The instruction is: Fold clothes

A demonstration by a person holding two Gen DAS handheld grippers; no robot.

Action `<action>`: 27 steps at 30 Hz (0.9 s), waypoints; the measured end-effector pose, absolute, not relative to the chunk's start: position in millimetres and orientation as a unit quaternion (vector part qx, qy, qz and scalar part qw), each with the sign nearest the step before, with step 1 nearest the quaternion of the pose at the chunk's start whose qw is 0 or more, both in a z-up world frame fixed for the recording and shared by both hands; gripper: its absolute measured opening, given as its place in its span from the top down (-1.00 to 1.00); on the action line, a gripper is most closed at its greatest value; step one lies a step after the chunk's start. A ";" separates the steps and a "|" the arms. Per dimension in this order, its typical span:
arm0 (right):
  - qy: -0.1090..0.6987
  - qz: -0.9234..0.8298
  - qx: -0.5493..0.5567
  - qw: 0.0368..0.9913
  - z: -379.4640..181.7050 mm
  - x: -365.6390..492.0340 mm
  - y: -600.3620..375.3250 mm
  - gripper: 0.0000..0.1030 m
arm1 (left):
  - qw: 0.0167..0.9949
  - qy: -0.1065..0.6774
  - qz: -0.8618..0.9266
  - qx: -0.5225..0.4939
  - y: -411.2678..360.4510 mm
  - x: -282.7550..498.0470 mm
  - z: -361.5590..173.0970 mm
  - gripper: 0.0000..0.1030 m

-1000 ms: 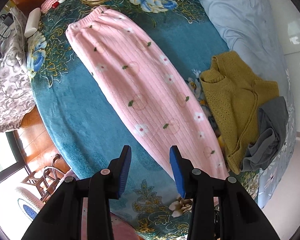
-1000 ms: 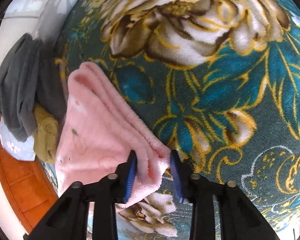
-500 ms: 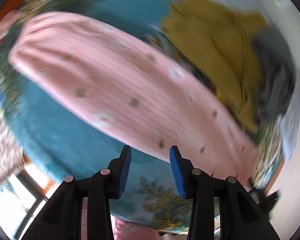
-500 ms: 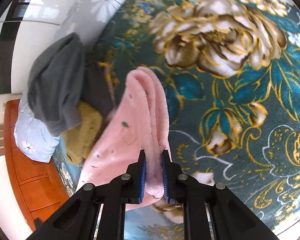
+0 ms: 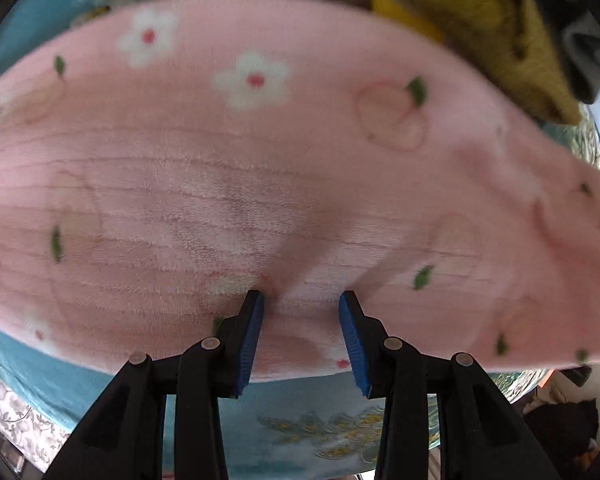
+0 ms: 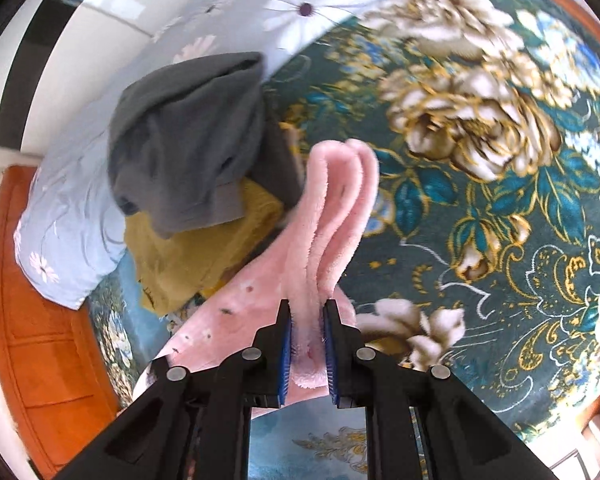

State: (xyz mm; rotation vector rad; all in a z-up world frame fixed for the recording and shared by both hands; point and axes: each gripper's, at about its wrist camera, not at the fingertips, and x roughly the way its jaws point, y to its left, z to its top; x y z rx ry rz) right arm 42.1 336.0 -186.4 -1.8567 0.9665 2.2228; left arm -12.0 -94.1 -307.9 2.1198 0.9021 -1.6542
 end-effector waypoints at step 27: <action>0.106 0.715 -0.665 -0.185 -206.5 34.4 -49.4 0.70 | 0.279 0.532 -0.601 0.528 -319.5 197.0 -223.0 0.21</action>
